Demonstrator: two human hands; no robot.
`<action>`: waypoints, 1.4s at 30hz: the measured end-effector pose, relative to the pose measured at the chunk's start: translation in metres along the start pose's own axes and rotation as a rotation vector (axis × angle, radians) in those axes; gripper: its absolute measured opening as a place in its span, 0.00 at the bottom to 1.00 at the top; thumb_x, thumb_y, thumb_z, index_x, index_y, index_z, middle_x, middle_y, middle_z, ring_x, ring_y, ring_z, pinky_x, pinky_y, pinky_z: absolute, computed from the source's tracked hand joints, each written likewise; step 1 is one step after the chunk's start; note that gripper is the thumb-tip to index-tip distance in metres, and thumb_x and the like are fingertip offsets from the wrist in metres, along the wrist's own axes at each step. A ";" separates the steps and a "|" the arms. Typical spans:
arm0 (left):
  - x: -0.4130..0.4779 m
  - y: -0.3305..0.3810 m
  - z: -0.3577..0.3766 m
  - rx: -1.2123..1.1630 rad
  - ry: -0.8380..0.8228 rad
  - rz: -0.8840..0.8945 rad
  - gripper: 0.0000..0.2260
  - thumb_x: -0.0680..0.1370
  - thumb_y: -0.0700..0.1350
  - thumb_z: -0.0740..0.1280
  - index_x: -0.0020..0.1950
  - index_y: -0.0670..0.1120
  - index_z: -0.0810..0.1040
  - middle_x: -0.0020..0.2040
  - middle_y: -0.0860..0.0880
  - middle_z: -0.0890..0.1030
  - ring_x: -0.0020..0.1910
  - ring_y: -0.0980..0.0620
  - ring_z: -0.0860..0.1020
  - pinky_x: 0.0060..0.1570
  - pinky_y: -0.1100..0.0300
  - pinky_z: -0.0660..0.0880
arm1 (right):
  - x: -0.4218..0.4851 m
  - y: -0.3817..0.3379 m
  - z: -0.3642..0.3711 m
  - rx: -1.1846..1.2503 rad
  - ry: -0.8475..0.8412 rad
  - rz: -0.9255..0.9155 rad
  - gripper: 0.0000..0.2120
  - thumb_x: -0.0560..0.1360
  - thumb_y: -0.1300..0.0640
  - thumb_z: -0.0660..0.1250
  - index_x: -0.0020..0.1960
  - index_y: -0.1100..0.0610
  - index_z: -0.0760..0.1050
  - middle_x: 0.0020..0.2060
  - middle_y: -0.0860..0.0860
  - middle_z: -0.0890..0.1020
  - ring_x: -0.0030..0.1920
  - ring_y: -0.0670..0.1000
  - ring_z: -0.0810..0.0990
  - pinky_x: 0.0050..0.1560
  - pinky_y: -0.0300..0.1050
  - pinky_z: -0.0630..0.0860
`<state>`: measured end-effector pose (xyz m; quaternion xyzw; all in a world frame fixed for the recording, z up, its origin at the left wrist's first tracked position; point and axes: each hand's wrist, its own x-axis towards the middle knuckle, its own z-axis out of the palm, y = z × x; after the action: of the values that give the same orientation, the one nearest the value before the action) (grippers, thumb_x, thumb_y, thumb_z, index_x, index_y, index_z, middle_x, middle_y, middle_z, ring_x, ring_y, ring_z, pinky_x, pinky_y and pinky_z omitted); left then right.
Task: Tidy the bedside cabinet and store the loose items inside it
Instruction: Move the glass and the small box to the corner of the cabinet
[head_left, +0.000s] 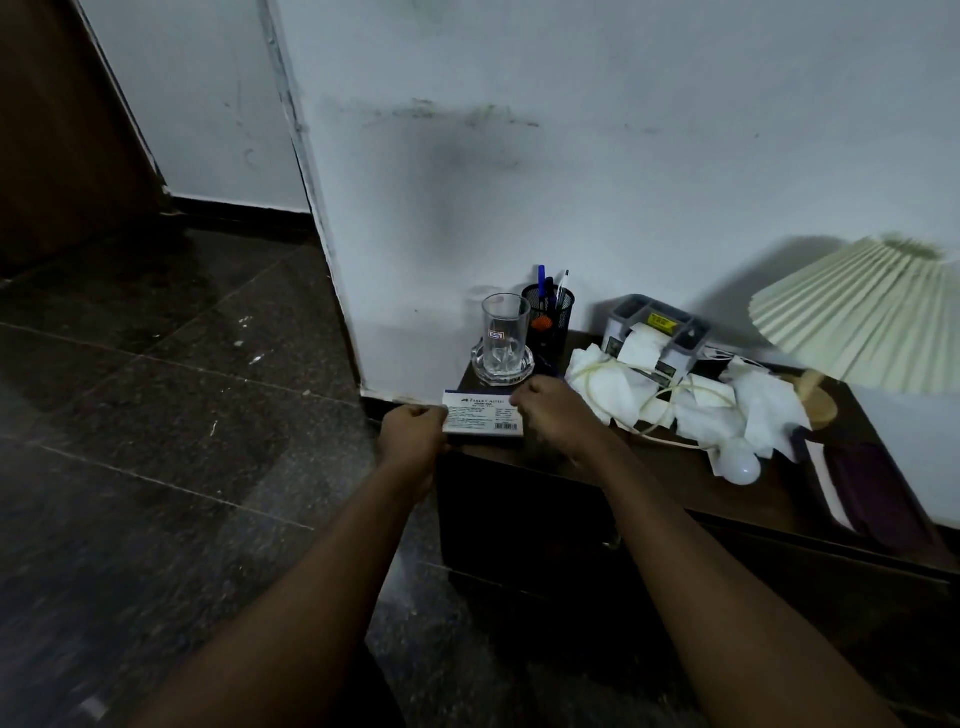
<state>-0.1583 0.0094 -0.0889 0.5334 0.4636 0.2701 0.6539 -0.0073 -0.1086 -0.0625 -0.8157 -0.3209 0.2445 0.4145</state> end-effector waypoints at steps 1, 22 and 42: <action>0.006 -0.006 -0.001 0.066 0.000 0.026 0.05 0.78 0.42 0.71 0.42 0.43 0.83 0.45 0.43 0.88 0.43 0.43 0.86 0.46 0.48 0.84 | 0.002 -0.004 0.003 0.067 -0.009 0.000 0.05 0.77 0.56 0.64 0.45 0.55 0.78 0.41 0.52 0.81 0.42 0.53 0.77 0.47 0.52 0.74; 0.002 0.001 0.008 0.459 0.016 0.344 0.13 0.73 0.54 0.76 0.56 0.51 0.84 0.49 0.52 0.85 0.47 0.54 0.83 0.51 0.56 0.82 | -0.022 -0.009 -0.038 -0.669 0.211 -0.135 0.18 0.74 0.56 0.71 0.63 0.53 0.76 0.57 0.56 0.80 0.56 0.59 0.79 0.52 0.49 0.77; 0.009 0.008 0.020 0.122 0.125 0.194 0.22 0.71 0.41 0.72 0.66 0.43 0.78 0.58 0.44 0.79 0.53 0.47 0.82 0.55 0.49 0.82 | -0.005 -0.026 0.025 -0.724 0.132 -0.370 0.20 0.75 0.55 0.68 0.66 0.53 0.75 0.57 0.57 0.82 0.58 0.60 0.81 0.55 0.53 0.79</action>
<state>-0.1350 0.0105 -0.0848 0.5965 0.4655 0.3361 0.5608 -0.0360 -0.0875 -0.0537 -0.8514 -0.5001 -0.0155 0.1573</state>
